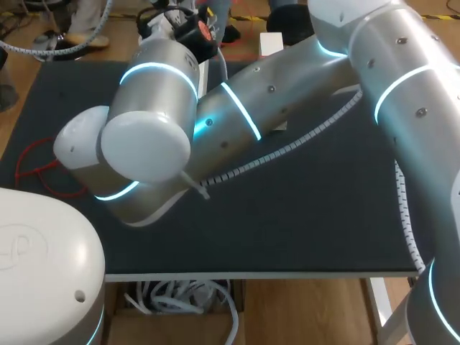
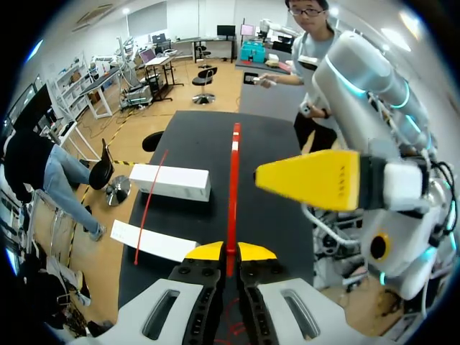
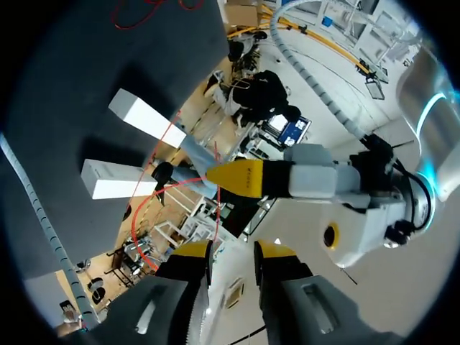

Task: Grab the tape and strap the tape.

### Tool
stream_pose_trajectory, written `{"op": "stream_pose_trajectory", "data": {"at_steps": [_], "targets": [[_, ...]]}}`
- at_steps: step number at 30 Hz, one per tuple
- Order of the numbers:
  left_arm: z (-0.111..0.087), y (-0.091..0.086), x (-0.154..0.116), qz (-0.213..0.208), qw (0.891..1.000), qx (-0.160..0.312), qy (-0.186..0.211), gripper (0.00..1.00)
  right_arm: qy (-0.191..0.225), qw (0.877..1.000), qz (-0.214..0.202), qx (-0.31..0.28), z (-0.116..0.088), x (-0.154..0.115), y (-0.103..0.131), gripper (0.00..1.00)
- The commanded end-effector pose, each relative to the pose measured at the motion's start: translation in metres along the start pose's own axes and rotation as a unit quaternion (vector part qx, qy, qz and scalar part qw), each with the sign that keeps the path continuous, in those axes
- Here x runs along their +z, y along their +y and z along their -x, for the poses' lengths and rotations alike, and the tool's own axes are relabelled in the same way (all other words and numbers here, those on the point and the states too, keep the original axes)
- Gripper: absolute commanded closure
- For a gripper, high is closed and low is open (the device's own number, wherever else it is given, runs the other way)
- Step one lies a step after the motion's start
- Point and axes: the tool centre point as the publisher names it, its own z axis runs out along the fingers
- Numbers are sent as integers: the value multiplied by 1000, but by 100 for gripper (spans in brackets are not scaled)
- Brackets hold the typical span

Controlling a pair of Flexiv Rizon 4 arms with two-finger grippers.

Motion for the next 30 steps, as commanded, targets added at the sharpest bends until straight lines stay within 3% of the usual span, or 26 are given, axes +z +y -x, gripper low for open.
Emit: {"op": "stream_pose_trajectory", "data": {"at_steps": [1,3,6,7,8,13,20,30], "targets": [[0,-1,-1,2,1000,0,1,100,3,1000,13,3,11,-14,-27,67],[0,-1,-1,2,1000,0,1,100,4,1000,9,5,14,-18,-40,56],[0,-1,-1,2,1000,0,1,100,7,1000,3,6,15,-23,-60,49],[0,-1,-1,2,1000,0,1,100,7,1000,0,6,15,-24,-67,30],[0,-1,-1,2,1000,0,1,100,8,1000,-1,5,14,-25,-73,23],[0,-1,-1,2,1000,0,1,100,8,1000,-17,-1,13,-25,-102,0],[0,-1,-1,2,1000,0,1,100,8,999,-36,-8,10,-24,-130,0],[0,-1,-1,2,1000,0,1,100,12,1000,-24,-14,5,-27,-133,0]]}}
